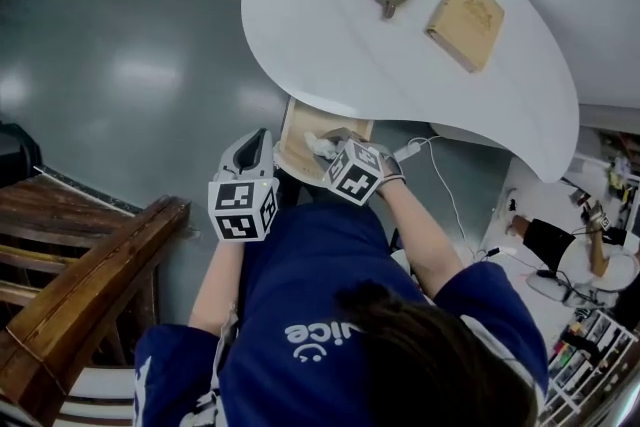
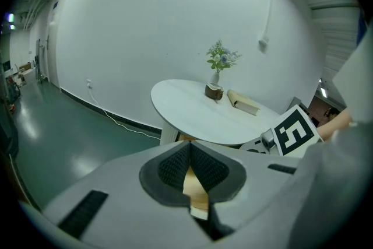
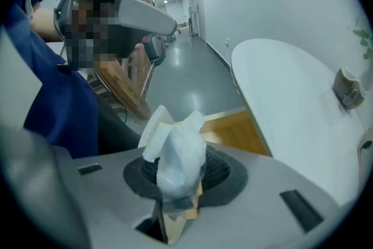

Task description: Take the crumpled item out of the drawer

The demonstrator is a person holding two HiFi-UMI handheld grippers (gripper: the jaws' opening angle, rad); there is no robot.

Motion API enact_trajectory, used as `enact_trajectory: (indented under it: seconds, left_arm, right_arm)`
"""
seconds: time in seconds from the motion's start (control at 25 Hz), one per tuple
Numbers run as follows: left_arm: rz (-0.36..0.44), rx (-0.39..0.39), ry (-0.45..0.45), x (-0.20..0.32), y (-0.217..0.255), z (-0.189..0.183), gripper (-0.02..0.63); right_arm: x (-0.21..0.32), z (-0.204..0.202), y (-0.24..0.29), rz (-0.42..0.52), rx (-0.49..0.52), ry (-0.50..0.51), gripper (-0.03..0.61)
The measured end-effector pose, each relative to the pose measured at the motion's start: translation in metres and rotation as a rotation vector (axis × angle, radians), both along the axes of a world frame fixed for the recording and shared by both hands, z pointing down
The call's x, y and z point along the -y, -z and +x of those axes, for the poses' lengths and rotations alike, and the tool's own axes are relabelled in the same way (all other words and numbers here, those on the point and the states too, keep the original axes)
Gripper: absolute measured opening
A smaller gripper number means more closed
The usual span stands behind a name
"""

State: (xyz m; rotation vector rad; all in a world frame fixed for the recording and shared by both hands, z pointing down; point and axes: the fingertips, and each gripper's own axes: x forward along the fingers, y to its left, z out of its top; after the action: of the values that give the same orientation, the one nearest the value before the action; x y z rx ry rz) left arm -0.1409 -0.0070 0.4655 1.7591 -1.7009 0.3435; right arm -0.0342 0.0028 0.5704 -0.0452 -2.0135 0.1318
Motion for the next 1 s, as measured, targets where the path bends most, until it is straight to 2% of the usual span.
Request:
enact_trajectory:
  seconds: [0.56,0.8,1.0]
  left_arm:
    - [0.058,0.005,-0.08,0.02,0.02,0.017,0.005]
    - [0.074,0.004,-0.12,0.028,0.026,0.028,0.005]
    - [0.097,0.008,-0.159,0.035,0.034,0.041,0.005]
  right_arm:
    - [0.018,0.017,0.047,-0.008,0.081,-0.312,0.112]
    - [0.032,0.026,0.068,0.016,0.146,-0.421,0.112]
    - [0.046,0.036,0.088,0.074,0.196,-0.483,0.112]
